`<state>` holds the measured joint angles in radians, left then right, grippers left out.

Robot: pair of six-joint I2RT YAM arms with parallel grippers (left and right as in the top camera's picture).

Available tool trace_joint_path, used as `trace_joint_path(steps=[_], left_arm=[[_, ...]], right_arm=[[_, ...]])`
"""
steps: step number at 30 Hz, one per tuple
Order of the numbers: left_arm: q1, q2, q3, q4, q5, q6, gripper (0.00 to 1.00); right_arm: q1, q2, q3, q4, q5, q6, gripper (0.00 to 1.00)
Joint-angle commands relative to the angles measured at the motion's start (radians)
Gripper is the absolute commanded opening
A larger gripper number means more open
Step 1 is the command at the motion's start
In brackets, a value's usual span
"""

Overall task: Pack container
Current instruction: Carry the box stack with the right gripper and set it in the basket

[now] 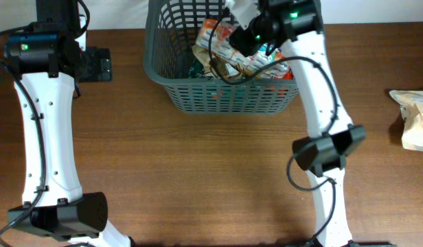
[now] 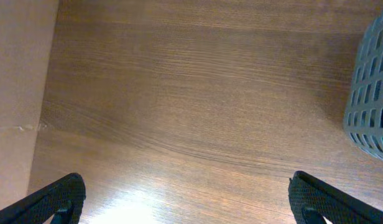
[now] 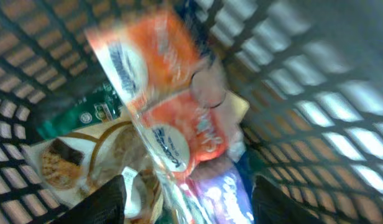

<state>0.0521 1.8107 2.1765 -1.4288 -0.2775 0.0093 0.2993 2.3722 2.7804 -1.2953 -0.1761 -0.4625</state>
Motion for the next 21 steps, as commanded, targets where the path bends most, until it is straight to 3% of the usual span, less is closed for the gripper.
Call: trace_joint_path(steps=[1, 4, 7, 8, 11, 13, 16, 17, 21], left_arm=[[0.003, 0.003, -0.006, -0.001, 0.001, -0.010, 0.99], [0.003, 0.003, -0.006, -0.001, 0.001, -0.010, 0.99], [0.003, 0.003, -0.006, 0.000, 0.001, -0.010, 0.99], [0.003, 0.003, -0.006, 0.000, 0.001, -0.010, 0.99], [0.003, 0.003, -0.006, -0.001, 0.001, -0.010, 0.99], [0.003, 0.003, -0.006, 0.000, 0.001, -0.010, 0.99], [0.003, 0.003, -0.006, -0.001, 0.001, -0.010, 0.99], [0.003, 0.003, -0.006, -0.001, 0.001, -0.010, 0.99], [0.003, 0.003, -0.006, -0.001, 0.001, -0.010, 0.99]], right_arm=[[-0.031, -0.238, 0.019, -0.022, 0.173, 0.087, 0.68], [-0.097, -0.357, 0.019, -0.056, 0.287, 0.135, 0.78], [-0.211, -0.420, 0.019, -0.103, 0.304, 0.179, 0.77], [-0.356, -0.434, 0.018, -0.116, 0.300, 0.255, 0.78], [-0.523, -0.434, -0.027, -0.093, 0.267, 0.316, 0.78], [-0.710, -0.434, -0.183, -0.025, 0.143, 0.319, 0.78], [-0.839, -0.434, -0.380, 0.079, 0.123, 0.318, 0.78], [-0.906, -0.434, -0.519, 0.159, 0.096, 0.312, 0.78], [-1.040, -0.414, -0.908, 0.435, -0.035, 0.280, 0.87]])
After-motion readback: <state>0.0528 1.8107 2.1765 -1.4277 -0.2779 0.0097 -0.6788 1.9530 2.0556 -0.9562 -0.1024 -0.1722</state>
